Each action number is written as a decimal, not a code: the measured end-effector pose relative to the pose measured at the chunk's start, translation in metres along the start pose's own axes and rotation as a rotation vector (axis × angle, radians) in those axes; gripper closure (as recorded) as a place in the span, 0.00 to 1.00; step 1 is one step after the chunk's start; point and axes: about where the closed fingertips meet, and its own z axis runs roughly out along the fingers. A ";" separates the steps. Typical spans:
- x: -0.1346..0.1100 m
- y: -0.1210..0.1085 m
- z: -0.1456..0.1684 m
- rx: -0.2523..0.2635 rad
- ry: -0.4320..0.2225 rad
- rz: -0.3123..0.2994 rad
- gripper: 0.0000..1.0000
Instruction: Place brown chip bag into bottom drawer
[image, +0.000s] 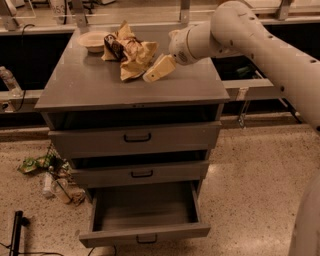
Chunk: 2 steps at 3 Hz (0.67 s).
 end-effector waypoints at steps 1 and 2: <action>-0.003 -0.006 0.019 0.022 -0.013 0.005 0.00; -0.008 -0.020 0.042 0.024 -0.043 0.008 0.00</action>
Offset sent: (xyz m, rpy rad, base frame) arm 0.0680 0.0316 -0.0021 0.0703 -0.0514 -0.0111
